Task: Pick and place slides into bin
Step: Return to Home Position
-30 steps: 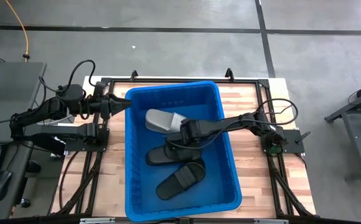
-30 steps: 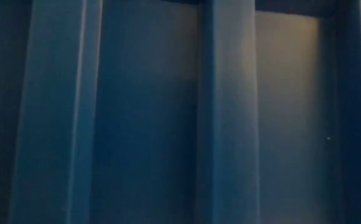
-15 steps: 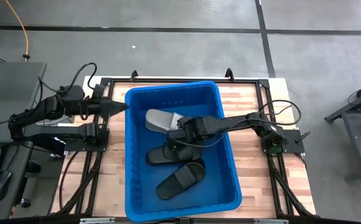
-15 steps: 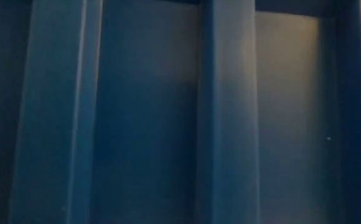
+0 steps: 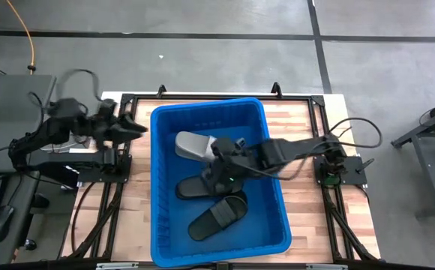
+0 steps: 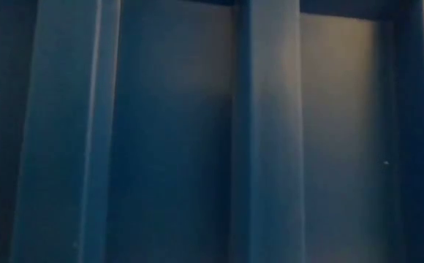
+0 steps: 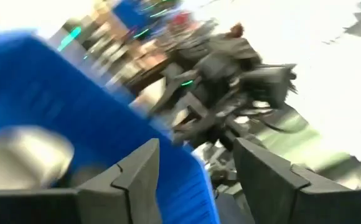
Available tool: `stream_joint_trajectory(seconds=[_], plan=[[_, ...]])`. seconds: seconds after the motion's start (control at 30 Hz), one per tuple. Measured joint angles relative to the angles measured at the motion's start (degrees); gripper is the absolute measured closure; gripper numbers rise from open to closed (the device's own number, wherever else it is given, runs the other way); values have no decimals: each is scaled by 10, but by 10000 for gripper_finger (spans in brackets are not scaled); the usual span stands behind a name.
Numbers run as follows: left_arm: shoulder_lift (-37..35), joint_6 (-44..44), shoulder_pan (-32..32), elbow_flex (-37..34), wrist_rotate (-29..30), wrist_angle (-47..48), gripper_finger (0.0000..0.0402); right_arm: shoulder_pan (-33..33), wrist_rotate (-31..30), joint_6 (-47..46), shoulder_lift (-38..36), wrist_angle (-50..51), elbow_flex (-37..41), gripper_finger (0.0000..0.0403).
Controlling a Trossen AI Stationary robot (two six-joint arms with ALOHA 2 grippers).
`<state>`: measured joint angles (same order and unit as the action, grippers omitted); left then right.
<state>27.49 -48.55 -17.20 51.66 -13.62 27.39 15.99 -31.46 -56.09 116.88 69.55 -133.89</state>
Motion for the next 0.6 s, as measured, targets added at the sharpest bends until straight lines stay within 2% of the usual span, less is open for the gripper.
stream_joint_trajectory(seconds=[0.1,0.27,0.3,0.37,0.43,0.6], plan=[[-9,111,0,1,-83,-75,217,10,22,72,-19,-51,1,121],[-37,195,0,-8,-98,-149,224,4,13,119,-46,-71,2,121],[-49,201,0,-20,-105,-164,224,4,12,127,-52,-71,2,121],[-74,209,0,-57,-155,-215,223,4,17,142,-65,-72,2,121],[-104,186,0,-111,-192,-269,223,4,15,155,-79,-71,2,121],[-197,130,0,-231,-168,-411,224,7,20,219,-124,-98,3,121]])
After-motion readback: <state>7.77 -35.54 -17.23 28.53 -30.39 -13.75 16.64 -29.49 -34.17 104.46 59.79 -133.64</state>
